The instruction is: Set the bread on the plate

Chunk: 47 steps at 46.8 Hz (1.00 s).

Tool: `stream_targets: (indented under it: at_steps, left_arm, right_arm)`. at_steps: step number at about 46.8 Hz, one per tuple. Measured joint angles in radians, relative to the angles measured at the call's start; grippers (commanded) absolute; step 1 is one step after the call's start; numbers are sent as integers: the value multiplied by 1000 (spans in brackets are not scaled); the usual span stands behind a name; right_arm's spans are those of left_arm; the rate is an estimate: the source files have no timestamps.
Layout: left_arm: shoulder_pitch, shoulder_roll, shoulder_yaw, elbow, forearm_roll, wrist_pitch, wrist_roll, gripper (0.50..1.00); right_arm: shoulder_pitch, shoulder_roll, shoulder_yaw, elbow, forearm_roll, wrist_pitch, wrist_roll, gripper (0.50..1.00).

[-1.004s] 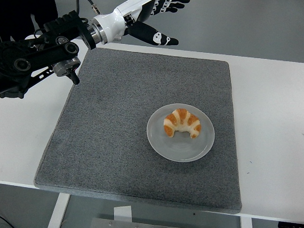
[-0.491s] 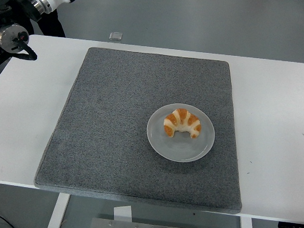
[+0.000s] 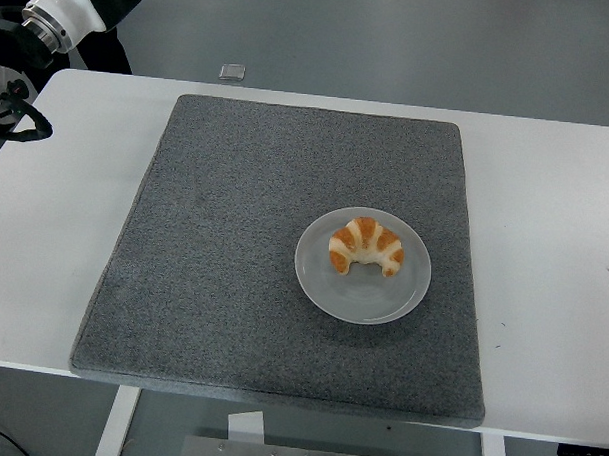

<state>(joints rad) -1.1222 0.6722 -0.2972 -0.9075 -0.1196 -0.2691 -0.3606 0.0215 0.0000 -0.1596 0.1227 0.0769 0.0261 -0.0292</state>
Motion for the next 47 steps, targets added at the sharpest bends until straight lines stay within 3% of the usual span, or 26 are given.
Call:
stream_targets:
  at_steps: [47]
  left_arm:
    - [59, 6, -7, -1, 0, -1, 2, 986]
  right_arm:
    - [18, 0, -2, 17, 1, 13, 1, 952]
